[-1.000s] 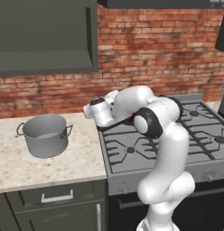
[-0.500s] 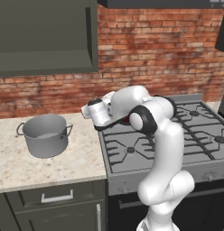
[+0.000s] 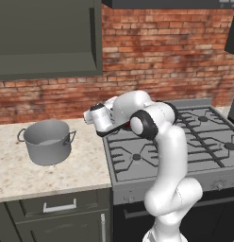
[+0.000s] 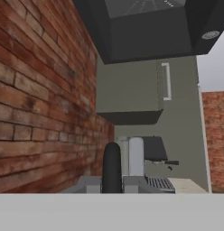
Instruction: Pick the kettle from the cabinet and place it on a stove burner. Then pick the pot from the counter and place it on another stove burner. Finally, turn both burners on.
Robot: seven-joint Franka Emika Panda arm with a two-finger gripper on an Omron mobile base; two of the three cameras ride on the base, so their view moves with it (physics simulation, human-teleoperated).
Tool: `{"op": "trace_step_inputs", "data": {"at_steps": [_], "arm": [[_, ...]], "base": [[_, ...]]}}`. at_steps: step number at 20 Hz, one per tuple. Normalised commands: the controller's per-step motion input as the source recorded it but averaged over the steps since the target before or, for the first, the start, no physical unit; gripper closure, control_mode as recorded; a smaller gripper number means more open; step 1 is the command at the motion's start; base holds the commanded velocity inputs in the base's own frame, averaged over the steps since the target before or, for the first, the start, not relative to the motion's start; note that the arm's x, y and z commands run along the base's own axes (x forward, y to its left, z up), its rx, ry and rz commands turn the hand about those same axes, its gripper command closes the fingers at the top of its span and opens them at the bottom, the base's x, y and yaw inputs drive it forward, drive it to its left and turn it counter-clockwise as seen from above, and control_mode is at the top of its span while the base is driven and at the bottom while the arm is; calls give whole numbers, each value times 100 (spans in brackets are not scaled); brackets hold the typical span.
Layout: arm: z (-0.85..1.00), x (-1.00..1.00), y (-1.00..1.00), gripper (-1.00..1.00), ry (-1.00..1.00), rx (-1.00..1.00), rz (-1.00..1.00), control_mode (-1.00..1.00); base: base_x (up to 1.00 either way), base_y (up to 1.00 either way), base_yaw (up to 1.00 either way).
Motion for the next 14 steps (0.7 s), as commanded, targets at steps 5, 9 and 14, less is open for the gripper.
{"op": "trace_step_inputs", "data": {"at_steps": [5,9,14], "arm": [[-16,24,5,100,-2,0,0,-100],[-16,21,5,100,-3,0,0,-100],[-15,20,2,100,-3,0,0,-100]], "base": [[0,0,0],[0,0,0],[0,0,0]]}}
